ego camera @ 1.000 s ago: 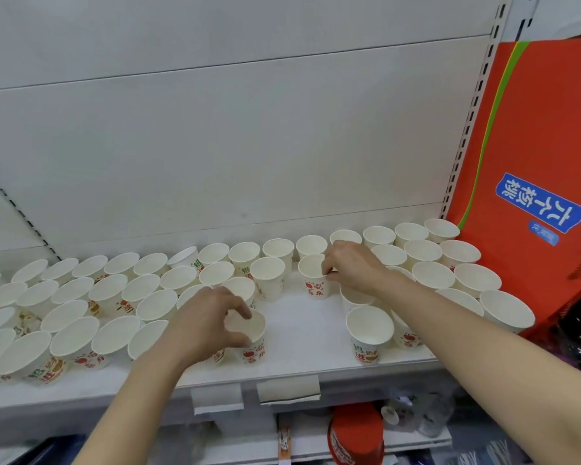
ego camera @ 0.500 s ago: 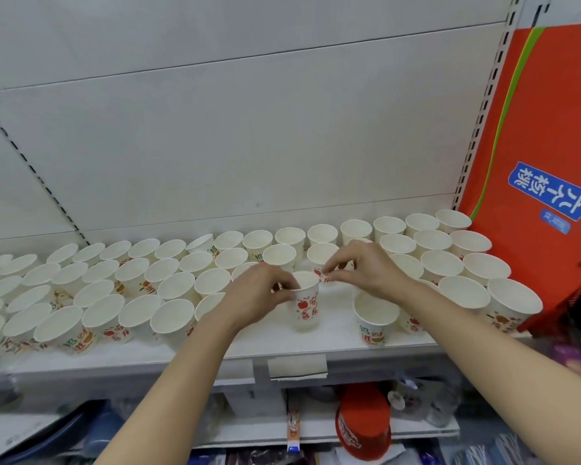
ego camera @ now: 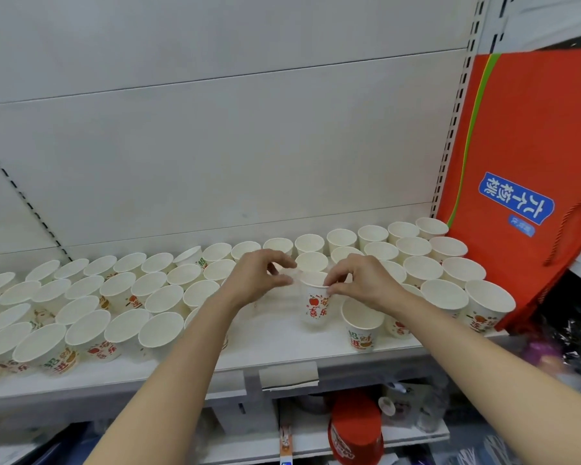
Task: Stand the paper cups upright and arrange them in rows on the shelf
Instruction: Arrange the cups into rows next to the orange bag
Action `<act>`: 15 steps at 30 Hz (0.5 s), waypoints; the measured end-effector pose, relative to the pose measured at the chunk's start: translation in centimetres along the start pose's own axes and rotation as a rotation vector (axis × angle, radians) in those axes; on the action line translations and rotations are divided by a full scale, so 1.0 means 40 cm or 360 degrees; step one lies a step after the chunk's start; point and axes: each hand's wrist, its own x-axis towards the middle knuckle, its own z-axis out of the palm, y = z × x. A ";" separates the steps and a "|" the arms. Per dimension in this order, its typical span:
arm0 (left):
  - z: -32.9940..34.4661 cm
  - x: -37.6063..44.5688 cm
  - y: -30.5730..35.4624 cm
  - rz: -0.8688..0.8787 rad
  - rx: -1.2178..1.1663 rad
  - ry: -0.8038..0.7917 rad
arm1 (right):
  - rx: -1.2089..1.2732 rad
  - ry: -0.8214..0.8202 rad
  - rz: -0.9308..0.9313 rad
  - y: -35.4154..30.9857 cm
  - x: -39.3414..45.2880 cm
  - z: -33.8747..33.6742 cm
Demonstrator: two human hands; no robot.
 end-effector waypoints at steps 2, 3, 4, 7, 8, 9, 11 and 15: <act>-0.014 0.034 -0.049 -0.0153 0.0307 0.0133 | -0.0133 -0.0023 0.0038 0.006 0.004 0.010; -0.018 0.048 -0.071 -0.0201 0.0442 0.0132 | -0.0210 -0.0021 0.0044 0.008 0.007 0.017; -0.017 0.058 -0.088 -0.0228 0.0545 0.0089 | -0.0282 -0.0010 0.0044 0.009 0.008 0.024; -0.001 0.075 -0.115 -0.0223 0.0730 -0.0045 | -0.0437 -0.0010 0.0039 0.011 0.011 0.041; 0.003 0.077 -0.119 -0.0203 0.0774 -0.0051 | -0.0497 -0.0024 0.0043 0.012 0.012 0.045; 0.006 0.079 -0.123 -0.0182 0.0805 -0.0039 | -0.0560 -0.0036 0.0052 0.014 0.013 0.050; 0.009 0.080 -0.128 -0.0127 0.0825 0.0006 | -0.0655 -0.0038 0.0070 0.017 0.015 0.056; 0.002 0.062 -0.120 0.0042 0.0743 0.0052 | -0.0718 -0.0009 0.0058 0.015 0.017 0.069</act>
